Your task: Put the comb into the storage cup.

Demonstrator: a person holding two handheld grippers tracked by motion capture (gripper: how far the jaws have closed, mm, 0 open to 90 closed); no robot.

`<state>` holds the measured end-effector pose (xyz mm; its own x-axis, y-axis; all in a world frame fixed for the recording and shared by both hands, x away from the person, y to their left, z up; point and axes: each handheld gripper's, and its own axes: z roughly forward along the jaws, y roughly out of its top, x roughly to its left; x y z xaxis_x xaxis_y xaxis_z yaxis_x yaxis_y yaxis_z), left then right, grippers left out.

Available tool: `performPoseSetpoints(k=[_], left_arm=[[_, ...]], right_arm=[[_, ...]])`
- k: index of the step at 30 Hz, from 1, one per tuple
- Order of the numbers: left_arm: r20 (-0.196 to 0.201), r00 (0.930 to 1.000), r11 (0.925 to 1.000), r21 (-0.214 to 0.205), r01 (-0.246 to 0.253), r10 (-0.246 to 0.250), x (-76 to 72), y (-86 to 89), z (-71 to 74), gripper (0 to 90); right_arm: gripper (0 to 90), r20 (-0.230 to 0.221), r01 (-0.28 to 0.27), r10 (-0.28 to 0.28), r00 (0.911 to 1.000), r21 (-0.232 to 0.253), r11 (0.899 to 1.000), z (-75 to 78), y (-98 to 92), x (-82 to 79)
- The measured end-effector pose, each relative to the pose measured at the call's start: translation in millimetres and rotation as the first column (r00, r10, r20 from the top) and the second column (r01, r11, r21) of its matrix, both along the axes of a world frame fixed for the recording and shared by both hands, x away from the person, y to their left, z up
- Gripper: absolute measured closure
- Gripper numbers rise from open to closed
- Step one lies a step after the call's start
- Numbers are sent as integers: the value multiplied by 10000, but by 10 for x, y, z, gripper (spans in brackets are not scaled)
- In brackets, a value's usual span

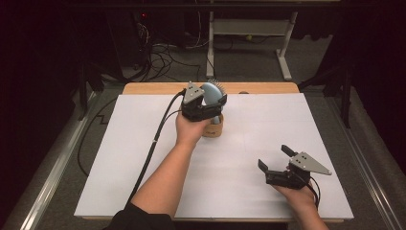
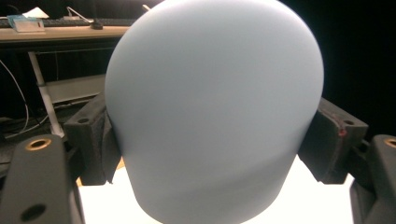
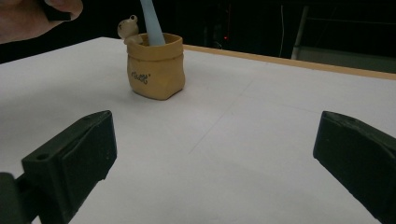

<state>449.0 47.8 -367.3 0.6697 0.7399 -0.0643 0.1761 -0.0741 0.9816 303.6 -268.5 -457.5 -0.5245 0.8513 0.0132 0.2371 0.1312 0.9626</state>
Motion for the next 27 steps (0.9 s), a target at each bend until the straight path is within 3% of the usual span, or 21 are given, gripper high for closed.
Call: performPoseSetpoints(k=[27], left_arm=[[-338,9993,9999,-97,-135,132,86,44,-71,199]], right_arm=[[5,64,-11,11,10000,9,10000,3,-3,1]])
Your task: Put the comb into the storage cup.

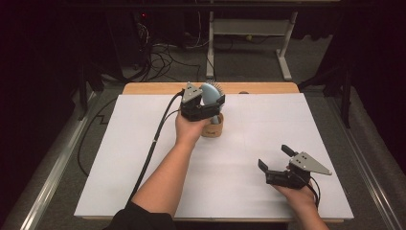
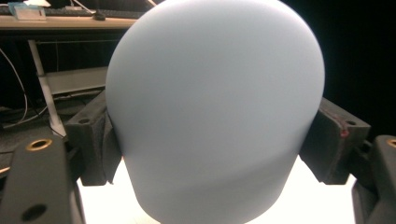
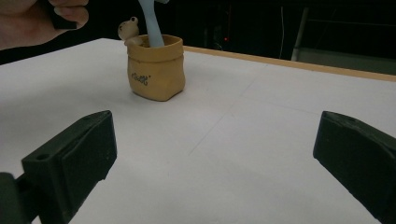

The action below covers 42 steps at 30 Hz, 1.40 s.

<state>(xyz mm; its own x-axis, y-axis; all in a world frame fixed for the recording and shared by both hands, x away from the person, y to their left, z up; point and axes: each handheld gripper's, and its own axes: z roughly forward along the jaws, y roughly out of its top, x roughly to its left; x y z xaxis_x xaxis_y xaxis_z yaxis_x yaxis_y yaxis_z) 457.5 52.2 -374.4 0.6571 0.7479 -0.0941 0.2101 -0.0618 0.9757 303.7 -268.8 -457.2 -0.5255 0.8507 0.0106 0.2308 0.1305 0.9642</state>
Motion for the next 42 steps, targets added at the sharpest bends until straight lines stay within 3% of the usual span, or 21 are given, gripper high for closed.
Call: performPoseSetpoints(k=[10,28,42], left_arm=[[-219,9997,10000,-22,-70,69,31,74,14,189],[-263,9993,9995,170,-271,276,55,185,35,161],[-163,9987,9988,-67,-485,484,53,331,-2,136]], right_arm=[[5,-16,5,-5,10000,3,10000,-1,0,3],[5,-21,-13,13,10000,8,10000,-3,2,6],[6,-90,-20,19,10000,-57,10000,-17,10,16]])
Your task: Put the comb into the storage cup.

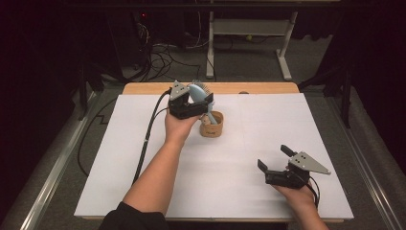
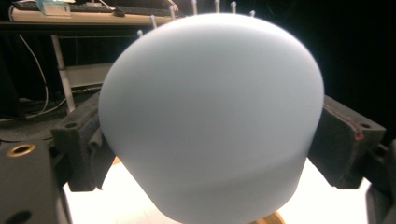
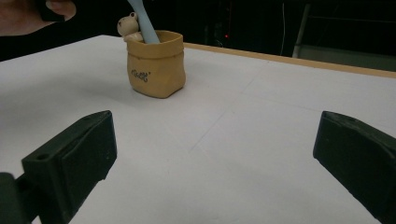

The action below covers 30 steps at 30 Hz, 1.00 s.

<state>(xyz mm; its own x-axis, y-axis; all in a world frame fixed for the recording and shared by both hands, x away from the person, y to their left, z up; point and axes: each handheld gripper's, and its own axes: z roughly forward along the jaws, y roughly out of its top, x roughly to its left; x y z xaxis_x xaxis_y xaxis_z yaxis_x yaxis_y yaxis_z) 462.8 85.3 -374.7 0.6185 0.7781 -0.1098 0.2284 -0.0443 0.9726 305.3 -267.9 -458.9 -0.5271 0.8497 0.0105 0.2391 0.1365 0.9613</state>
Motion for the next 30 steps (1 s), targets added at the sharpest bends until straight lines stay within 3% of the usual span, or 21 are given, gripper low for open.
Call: performPoseSetpoints(k=[30], left_arm=[[-95,9996,9994,-252,-257,255,-9,230,-64,91]], right_arm=[[6,8,2,-2,10000,-116,9999,-8,12,6]])
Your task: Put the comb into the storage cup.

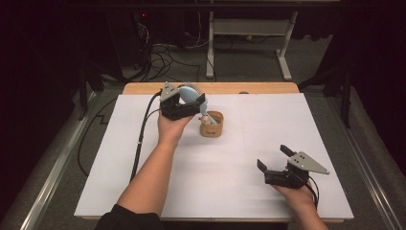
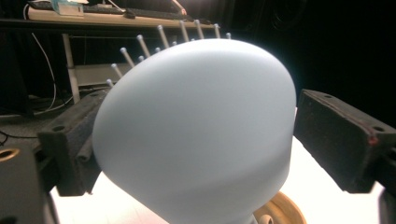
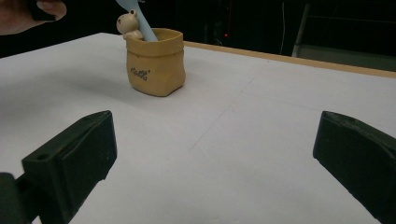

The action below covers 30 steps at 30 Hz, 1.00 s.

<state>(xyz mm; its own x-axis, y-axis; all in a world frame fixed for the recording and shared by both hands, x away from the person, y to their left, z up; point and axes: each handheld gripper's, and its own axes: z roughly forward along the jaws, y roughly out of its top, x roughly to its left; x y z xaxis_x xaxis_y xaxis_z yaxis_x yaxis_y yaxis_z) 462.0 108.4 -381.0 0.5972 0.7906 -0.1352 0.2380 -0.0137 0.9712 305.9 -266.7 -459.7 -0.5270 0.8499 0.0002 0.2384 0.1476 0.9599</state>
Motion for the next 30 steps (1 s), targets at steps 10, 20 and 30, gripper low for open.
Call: performPoseSetpoints(k=[10,20,30], left_arm=[[47,10000,9999,147,20,-20,-18,50,-16,76],[50,10000,9999,123,-52,52,-34,96,-23,72],[71,10000,9994,333,-69,67,-40,126,-30,10]], right_arm=[[6,-8,2,-2,10000,-13,10000,-2,11,2],[6,12,9,-9,10000,-35,10000,1,13,0],[6,-26,4,-4,10000,-59,10000,-3,16,5]])
